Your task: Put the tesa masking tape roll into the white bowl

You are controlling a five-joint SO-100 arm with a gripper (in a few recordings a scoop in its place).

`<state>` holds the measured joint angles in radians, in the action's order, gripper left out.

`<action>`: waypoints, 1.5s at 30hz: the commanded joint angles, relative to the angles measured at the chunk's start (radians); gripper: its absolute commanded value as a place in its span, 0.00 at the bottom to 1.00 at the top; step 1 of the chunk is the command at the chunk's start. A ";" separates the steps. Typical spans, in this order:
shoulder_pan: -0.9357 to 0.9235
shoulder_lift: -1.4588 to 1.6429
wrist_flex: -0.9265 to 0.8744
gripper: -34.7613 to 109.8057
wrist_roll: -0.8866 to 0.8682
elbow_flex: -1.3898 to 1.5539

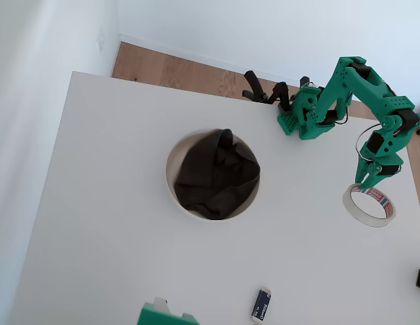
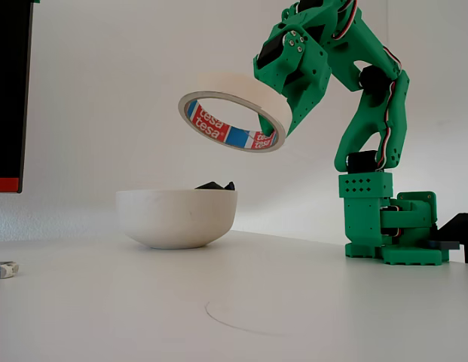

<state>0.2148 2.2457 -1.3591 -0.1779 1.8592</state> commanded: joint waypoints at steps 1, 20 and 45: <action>-0.104 0.175 -0.097 0.18 0.023 -0.178; -0.904 0.032 0.169 0.18 0.110 -0.238; -1.155 -0.692 0.555 0.18 0.135 -0.319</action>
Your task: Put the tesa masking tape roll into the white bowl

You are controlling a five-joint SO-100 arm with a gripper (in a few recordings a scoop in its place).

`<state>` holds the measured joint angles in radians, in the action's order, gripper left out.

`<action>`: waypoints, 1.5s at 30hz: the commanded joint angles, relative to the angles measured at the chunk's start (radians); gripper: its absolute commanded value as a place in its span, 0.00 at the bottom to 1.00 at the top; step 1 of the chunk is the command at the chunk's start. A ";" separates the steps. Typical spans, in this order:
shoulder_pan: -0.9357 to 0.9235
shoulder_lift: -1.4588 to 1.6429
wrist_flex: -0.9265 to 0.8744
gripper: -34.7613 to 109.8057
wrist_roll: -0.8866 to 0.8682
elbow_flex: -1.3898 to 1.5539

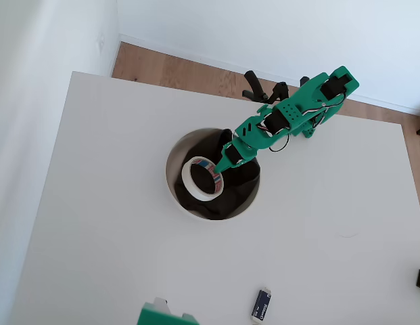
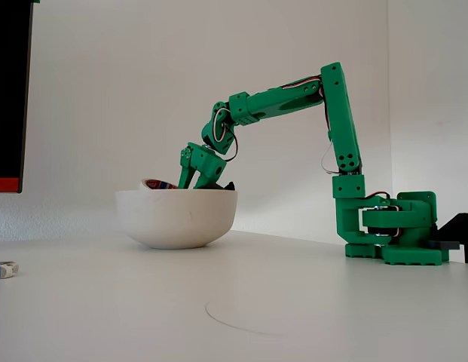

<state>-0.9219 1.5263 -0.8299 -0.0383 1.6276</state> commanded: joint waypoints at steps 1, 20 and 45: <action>-0.020 0.026 0.026 0.18 -0.011 -0.087; -0.029 0.101 0.026 0.18 -0.075 -0.098; 0.713 0.879 -0.549 0.18 -0.032 0.018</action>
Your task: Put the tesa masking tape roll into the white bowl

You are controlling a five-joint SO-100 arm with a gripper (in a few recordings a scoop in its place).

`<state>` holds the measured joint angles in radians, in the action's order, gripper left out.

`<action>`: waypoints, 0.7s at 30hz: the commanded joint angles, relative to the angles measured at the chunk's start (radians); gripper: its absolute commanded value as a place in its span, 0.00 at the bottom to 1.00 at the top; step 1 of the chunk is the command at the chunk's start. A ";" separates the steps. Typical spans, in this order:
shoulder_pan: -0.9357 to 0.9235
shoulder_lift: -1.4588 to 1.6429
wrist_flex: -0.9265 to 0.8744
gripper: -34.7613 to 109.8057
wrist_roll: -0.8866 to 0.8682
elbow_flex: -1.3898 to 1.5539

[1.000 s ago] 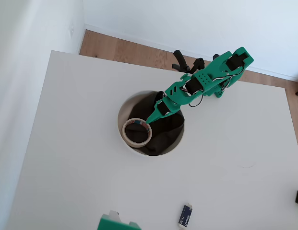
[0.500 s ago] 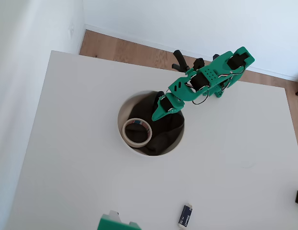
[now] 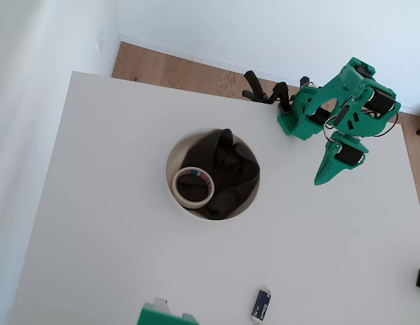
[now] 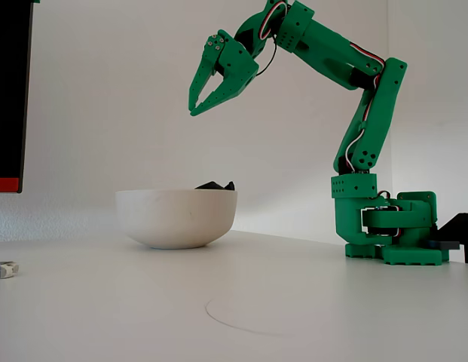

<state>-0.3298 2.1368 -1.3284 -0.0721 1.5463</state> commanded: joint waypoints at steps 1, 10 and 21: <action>0.156 0.319 -0.074 0.18 0.002 0.135; 0.298 0.670 -0.126 0.18 0.002 0.511; 0.347 0.979 -0.041 0.18 -0.026 0.946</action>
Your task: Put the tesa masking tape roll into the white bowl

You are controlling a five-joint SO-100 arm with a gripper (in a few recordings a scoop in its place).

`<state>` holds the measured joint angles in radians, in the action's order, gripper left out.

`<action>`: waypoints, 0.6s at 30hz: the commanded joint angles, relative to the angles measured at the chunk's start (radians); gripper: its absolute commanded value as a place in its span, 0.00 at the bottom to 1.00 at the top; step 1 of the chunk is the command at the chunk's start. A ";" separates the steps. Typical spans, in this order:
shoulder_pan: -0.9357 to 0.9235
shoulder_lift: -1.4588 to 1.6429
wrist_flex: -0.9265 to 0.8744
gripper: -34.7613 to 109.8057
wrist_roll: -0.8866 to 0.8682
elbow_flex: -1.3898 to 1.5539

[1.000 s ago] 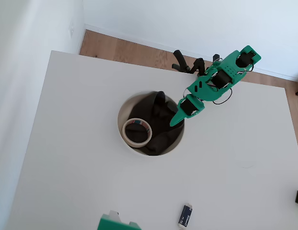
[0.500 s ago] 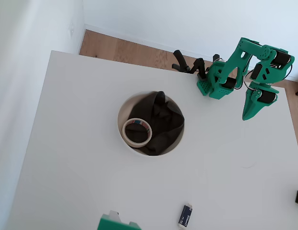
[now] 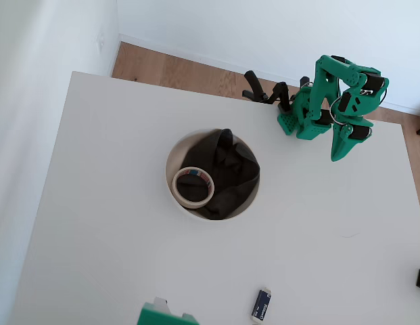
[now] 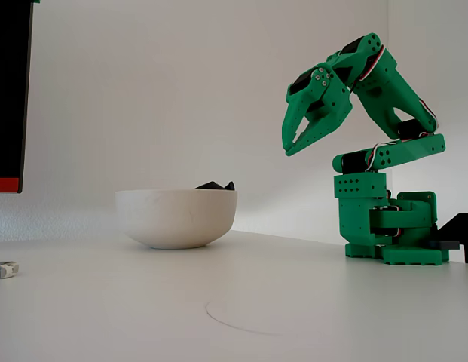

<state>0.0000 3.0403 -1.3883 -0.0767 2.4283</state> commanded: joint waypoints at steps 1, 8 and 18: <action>0.018 0.106 0.021 0.18 -0.023 0.094; -0.012 0.293 0.017 0.18 0.000 0.302; -0.034 0.350 -0.009 0.18 -0.011 0.382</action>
<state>-0.0215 3.3824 -1.3913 -0.0721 2.8057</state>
